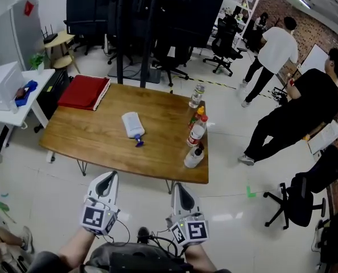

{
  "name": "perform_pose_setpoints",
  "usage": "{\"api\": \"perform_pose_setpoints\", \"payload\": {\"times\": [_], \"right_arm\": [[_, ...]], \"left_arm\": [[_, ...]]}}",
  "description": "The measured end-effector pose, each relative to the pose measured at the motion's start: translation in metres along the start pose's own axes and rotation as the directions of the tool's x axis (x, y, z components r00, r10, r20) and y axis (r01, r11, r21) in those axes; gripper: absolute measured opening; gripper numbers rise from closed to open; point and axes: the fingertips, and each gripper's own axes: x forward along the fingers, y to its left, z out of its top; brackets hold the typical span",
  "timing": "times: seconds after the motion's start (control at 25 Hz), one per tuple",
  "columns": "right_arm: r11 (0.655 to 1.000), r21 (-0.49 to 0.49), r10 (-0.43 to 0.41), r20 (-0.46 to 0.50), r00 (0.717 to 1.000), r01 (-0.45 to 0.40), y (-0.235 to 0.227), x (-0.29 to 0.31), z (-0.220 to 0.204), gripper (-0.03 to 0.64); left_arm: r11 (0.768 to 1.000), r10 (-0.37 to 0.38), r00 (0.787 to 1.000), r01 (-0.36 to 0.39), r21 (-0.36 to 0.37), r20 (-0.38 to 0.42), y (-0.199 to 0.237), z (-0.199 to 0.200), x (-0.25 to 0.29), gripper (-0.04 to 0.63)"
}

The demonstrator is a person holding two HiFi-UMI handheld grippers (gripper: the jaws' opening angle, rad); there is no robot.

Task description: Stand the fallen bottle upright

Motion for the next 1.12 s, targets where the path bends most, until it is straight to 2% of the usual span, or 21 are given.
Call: {"api": "perform_pose_setpoints", "payload": {"times": [0.12, 0.24, 0.44, 0.72, 0.8, 0.96, 1.12], "right_arm": [[1.000, 0.000, 0.020, 0.003, 1.000, -0.020, -0.025, 0.018, 0.004, 0.014], [0.999, 0.002, 0.040, 0.005, 0.999, -0.040, -0.041, 0.032, 0.006, 0.014], [0.999, 0.010, 0.053, -0.003, 0.999, -0.053, -0.053, 0.051, 0.000, 0.014], [0.999, 0.015, 0.052, -0.037, 0.998, -0.051, -0.060, 0.091, -0.011, 0.014], [0.999, 0.016, 0.039, -0.038, 0.999, -0.038, -0.064, 0.109, -0.014, 0.014], [1.000, 0.018, 0.018, -0.047, 0.999, -0.017, -0.071, 0.154, -0.018, 0.014], [1.000, 0.011, 0.007, -0.054, 0.999, -0.007, -0.069, 0.210, -0.024, 0.014]], "left_arm": [[1.000, 0.021, 1.000, -0.021, 0.000, -0.003, -0.005, 0.000, 0.028, 0.028], [0.999, 0.035, 0.999, -0.035, 0.029, 0.009, -0.007, 0.002, 0.049, 0.028], [1.000, -0.019, 1.000, 0.018, 0.018, 0.024, -0.008, 0.004, 0.070, 0.028], [0.999, -0.023, 1.000, 0.024, 0.025, -0.021, 0.017, -0.018, 0.111, 0.028], [0.998, -0.050, 0.999, 0.051, 0.047, -0.021, 0.025, -0.024, 0.129, 0.028], [0.987, -0.149, 0.989, 0.150, 0.062, -0.009, 0.040, -0.027, 0.168, 0.028], [0.973, -0.203, 0.979, 0.205, 0.103, -0.024, 0.069, -0.031, 0.208, 0.029]]}}
